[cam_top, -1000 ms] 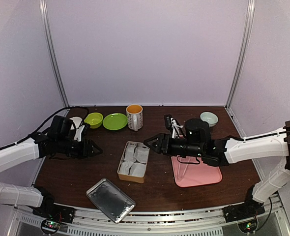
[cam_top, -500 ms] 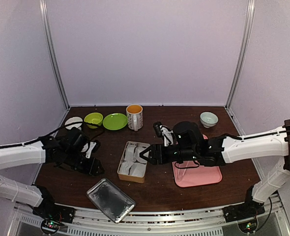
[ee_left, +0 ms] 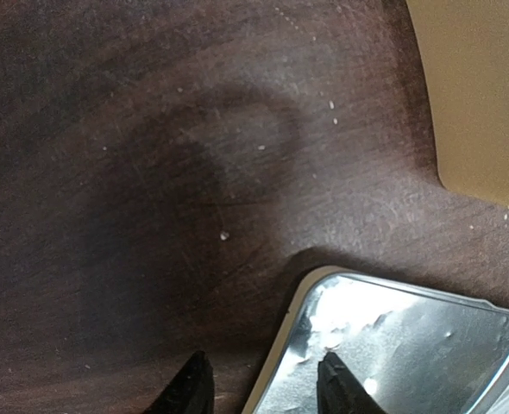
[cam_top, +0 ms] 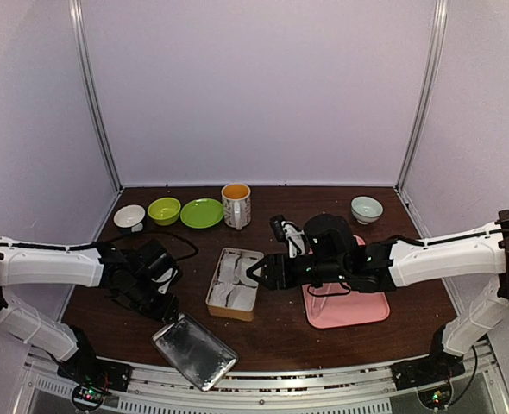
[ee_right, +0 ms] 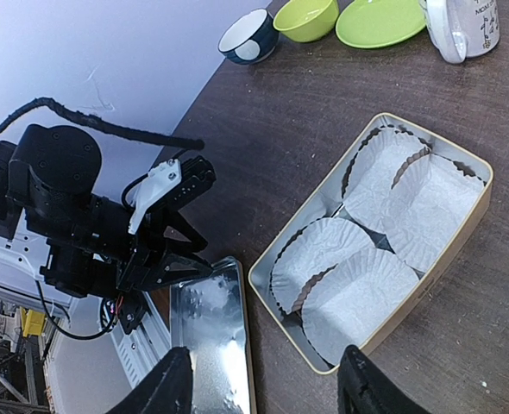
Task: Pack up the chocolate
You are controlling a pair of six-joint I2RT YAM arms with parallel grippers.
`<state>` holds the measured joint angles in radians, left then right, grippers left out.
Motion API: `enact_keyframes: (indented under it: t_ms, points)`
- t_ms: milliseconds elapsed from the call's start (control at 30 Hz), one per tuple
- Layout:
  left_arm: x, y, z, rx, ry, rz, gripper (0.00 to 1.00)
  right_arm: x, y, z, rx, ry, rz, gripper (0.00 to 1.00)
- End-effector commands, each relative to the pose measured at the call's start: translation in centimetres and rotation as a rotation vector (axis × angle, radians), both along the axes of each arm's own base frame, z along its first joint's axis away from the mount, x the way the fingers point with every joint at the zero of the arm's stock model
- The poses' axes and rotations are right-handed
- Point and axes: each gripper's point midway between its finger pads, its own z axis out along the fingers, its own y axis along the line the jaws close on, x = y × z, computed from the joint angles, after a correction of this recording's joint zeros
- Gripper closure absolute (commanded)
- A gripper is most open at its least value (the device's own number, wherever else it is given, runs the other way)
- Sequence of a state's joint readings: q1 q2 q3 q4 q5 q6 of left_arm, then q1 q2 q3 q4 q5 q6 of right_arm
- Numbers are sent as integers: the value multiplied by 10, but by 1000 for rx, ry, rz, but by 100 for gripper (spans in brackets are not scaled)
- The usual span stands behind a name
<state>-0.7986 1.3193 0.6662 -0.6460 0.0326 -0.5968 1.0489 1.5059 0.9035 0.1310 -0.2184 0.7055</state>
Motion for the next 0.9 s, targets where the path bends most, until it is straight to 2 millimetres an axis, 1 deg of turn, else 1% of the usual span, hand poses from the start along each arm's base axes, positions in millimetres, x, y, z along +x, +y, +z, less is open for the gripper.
enact_keyframes:
  t_ms: [0, 133, 333, 433, 467, 500, 567, 633, 733, 867]
  points:
    - [2, -8, 3, -4, 6, -20, 59, 5, 1, 1, -2, -20, -15, 42]
    - [2, -5, -7, 40, 28, -17, 67, 5, 0, 2, 4, -21, -15, 43]
    - [2, -8, -16, 95, 35, -40, 69, 5, -2, 3, -2, -29, -19, 43]
    - [1, -8, -24, 131, 46, -51, 77, 5, -2, 4, 0, -31, -22, 43]
    - [0, -7, -27, 143, 53, -52, 82, 5, -2, 4, 0, -32, -22, 43]
    - [0, -6, -30, 154, 57, -54, 84, 5, -3, 4, 0, -32, -24, 43]
    - [-2, -2, -32, 184, 66, -47, 91, 6, -3, 5, 0, -34, -27, 43]
    - [-1, 3, -29, 210, 59, -43, 100, 6, -5, 6, 0, -36, -31, 43]
    - [2, 5, -16, 210, 28, -33, 100, 6, -7, 7, 1, -42, -35, 43]
    - [7, -4, 17, 134, -27, -54, 100, 5, -10, 10, 3, -48, -38, 43]
